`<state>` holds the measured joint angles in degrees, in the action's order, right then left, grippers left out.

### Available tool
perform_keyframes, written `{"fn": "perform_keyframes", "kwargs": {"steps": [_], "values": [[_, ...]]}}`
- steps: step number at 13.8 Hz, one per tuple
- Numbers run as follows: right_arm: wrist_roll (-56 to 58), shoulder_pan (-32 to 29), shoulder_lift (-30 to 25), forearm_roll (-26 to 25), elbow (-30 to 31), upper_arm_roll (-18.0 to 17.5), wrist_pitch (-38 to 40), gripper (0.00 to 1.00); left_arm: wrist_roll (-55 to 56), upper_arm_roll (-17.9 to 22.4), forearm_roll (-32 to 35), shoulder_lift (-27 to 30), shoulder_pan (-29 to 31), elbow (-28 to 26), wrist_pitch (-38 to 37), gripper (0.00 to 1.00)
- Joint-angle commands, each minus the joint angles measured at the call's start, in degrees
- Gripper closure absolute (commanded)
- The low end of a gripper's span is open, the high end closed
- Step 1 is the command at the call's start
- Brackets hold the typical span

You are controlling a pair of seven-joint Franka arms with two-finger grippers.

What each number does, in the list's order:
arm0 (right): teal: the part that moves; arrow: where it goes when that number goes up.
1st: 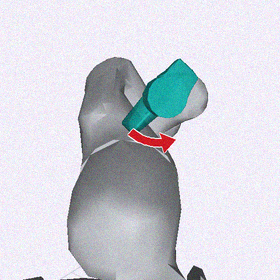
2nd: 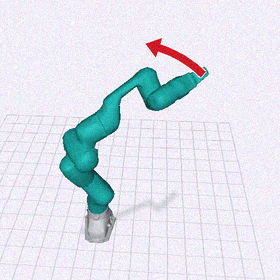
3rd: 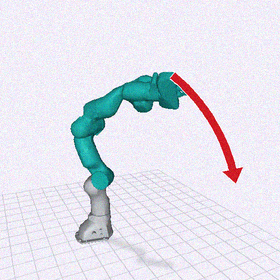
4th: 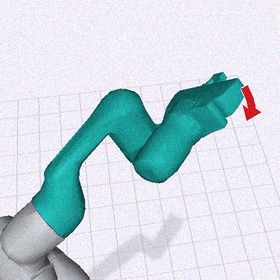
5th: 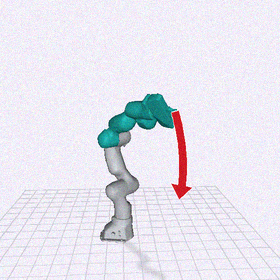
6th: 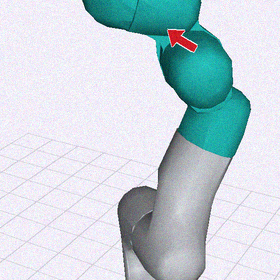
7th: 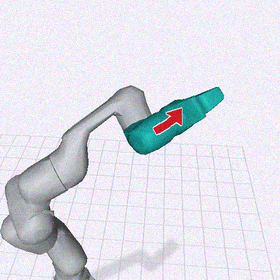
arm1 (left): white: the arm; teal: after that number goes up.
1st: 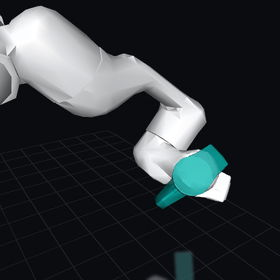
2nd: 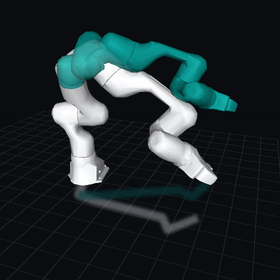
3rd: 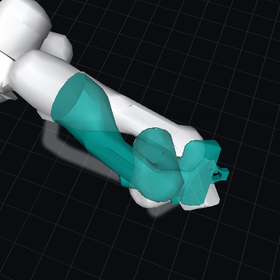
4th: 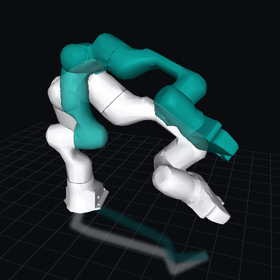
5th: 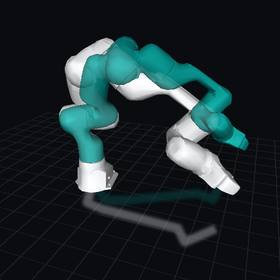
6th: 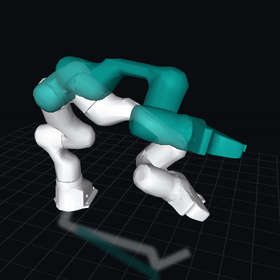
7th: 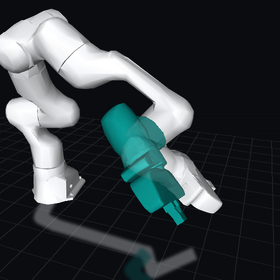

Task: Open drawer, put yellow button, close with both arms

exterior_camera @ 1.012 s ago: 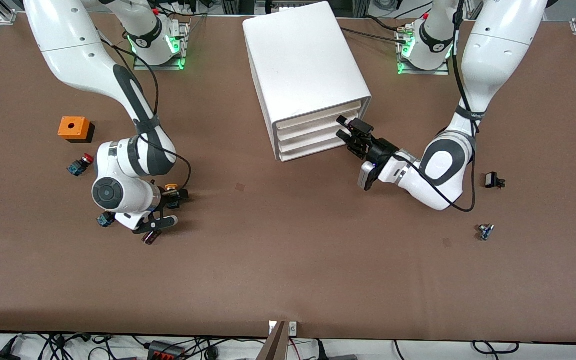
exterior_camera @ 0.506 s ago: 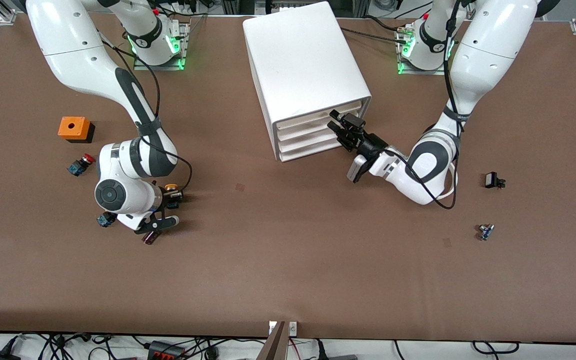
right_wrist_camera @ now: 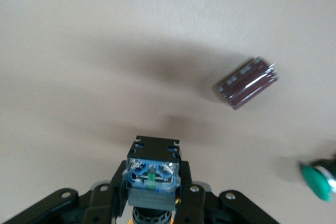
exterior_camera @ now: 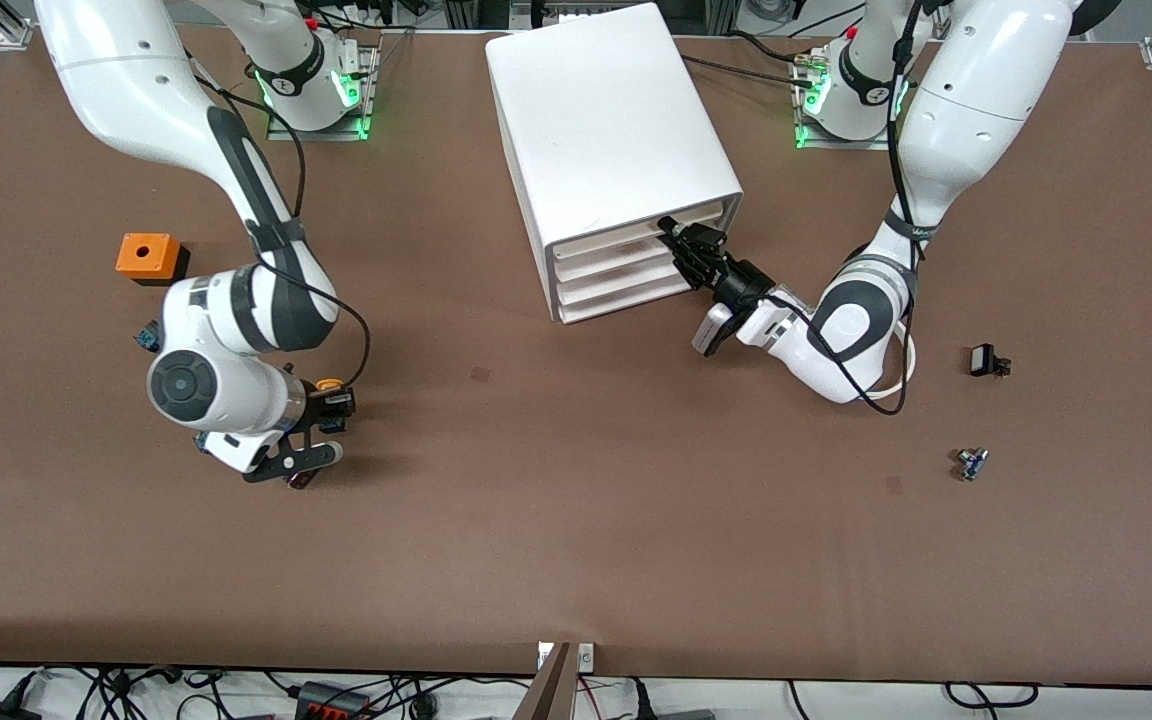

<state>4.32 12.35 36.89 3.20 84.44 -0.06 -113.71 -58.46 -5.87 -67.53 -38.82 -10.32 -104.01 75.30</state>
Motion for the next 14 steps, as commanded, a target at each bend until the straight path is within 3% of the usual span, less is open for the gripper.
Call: {"fn": "perform_keyframes", "kwargs": {"steps": [1,7,14], "values": [[0.8,1.5,0.0,0.9,-10.1,-0.1,9.6,1.00,-1.0,-0.2,-1.1,0.9,0.7,-1.5,-0.5,0.98],[0.5,6.0,-0.2,0.9,-17.7,-0.1,10.7,1.00,1.8,1.8,-0.5,-1.2,1.1,2.6,0.1,0.99],[-1.9,10.1,-0.2,0.9,-22.0,0.0,10.5,1.00,9.2,4.2,-0.3,-7.5,1.3,14.3,2.7,0.99]]}}
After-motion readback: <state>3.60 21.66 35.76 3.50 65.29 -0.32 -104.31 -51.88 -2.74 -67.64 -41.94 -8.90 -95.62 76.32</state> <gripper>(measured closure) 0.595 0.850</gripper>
